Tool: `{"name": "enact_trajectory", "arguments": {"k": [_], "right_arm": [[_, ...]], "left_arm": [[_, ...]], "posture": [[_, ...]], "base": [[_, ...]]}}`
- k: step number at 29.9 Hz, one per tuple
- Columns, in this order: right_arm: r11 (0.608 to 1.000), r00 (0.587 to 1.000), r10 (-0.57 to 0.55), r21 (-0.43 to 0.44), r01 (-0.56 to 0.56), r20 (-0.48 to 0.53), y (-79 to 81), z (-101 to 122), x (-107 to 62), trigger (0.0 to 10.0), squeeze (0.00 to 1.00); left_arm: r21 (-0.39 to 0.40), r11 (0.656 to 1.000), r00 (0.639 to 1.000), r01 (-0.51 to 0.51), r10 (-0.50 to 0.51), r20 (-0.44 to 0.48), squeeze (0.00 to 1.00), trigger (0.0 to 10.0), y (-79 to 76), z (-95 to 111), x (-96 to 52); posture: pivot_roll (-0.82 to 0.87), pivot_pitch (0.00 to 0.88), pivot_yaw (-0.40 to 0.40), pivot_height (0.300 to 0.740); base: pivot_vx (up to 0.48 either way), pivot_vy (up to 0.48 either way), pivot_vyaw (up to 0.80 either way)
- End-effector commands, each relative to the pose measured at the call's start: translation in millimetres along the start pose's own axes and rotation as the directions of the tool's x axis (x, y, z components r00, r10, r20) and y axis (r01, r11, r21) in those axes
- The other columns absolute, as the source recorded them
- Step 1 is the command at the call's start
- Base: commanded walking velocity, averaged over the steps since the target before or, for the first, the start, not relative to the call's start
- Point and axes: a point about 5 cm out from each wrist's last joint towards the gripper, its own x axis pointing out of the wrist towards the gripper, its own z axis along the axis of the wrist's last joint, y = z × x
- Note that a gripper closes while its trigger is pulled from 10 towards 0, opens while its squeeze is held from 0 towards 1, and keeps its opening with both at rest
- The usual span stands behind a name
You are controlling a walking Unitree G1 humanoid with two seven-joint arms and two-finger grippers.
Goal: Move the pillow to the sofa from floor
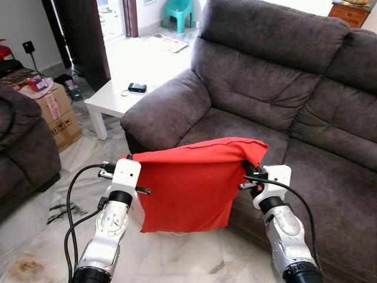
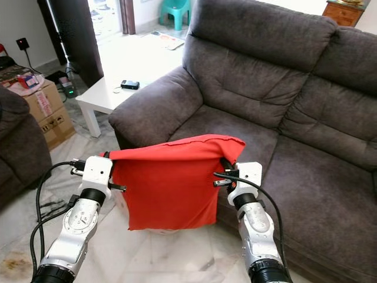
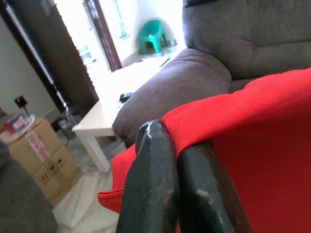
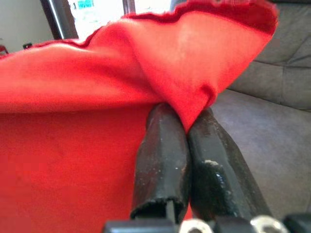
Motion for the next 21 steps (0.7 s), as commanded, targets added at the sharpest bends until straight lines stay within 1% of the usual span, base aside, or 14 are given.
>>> {"name": "enact_trajectory", "arguments": {"k": [1,6,21], "right_arm": [[0.997,0.996,-0.083,-0.005,0.083,0.043,-20.1,11.0,-0.2,10.0,0.00],[0.996,0.995,-0.087,-0.006,0.087,0.047,-21.4,12.3,-0.1,10.0,0.00],[0.995,0.994,-0.095,-0.011,0.096,0.046,-23.6,12.0,-0.2,10.0,0.00]], "left_arm": [[0.002,0.999,0.995,-0.038,0.038,0.091,0.00,10.0,3.1,19.0,6.4],[-0.002,0.999,0.995,-0.041,0.041,0.090,0.00,10.0,3.7,18.8,6.6],[-0.001,0.999,0.995,-0.039,0.039,0.089,0.00,10.0,3.3,18.8,7.4]], "posture": [[0.11,0.000,-0.104,0.740],[0.10,0.000,-0.102,0.740],[0.11,0.000,-0.102,0.740]], "base": [[0.000,-0.412,-0.79],[0.000,-0.442,-0.79],[0.000,0.000,-0.79]]}}
